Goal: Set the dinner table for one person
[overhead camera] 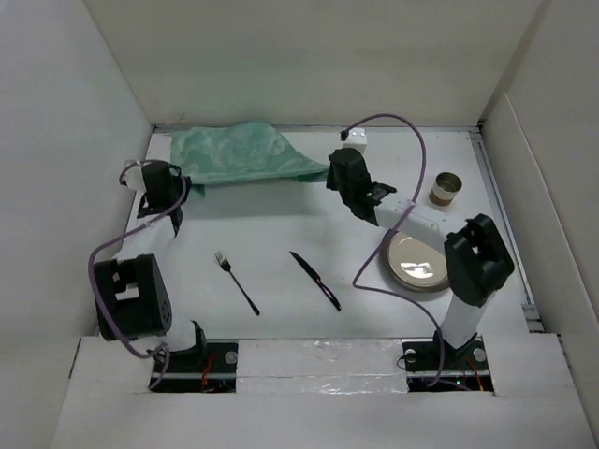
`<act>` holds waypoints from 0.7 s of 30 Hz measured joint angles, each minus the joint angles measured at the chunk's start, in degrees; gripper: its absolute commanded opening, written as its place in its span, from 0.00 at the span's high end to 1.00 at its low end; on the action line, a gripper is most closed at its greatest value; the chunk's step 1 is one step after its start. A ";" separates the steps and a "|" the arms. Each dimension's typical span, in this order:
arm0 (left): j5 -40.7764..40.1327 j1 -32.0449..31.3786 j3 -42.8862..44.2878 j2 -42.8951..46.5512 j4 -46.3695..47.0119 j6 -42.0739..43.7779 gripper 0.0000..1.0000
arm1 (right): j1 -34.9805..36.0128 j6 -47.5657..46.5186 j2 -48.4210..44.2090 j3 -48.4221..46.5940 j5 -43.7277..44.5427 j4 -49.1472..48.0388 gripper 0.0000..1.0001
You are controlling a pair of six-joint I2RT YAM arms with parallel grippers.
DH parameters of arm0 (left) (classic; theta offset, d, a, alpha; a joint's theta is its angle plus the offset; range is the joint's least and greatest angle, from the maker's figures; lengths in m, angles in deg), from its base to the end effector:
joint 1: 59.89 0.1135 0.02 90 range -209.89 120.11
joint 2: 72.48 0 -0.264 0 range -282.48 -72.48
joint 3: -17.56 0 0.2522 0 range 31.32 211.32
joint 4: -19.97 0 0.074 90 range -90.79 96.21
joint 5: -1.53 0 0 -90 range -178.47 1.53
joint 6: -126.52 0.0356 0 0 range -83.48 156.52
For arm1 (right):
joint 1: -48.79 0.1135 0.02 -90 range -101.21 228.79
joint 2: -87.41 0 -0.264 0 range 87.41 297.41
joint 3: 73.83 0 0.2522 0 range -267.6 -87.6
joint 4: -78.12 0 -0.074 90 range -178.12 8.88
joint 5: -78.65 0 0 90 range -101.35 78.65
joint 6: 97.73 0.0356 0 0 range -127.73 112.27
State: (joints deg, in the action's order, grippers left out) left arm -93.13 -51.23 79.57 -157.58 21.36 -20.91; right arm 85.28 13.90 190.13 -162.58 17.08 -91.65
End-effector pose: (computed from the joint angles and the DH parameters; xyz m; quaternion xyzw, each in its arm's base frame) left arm 0.3270 0.0527 0.2371 -0.4700 0.6807 -0.2009 0.5248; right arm 0.3469 0.2355 0.2670 0.0270 0.8243 0.0755 0.5604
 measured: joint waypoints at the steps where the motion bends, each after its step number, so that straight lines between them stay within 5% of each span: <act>1: 0.17 -0.04 0.61 1.09 -0.48 1.31 1.00 | 0.37 -1.73 -2.03 1.01 0.63 -0.13 1.00; 12: 9.55 -1.64 11.96 23.15 -2.75 7.41 1.00 | 5.01 -15.23 -32.09 4.63 5.70 -0.68 1.00; 21: 21.31 -3.52 21.49 19.26 -2.91 8.17 1.00 | 3.39 -21.35 -40.09 1.18 5.11 2.40 1.00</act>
State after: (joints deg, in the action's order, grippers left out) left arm -71.82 -54.75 101.05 -138.32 18.46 -12.73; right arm 88.67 -7.45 150.05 -161.40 22.19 -89.25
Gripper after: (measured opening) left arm 0.007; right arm 0.010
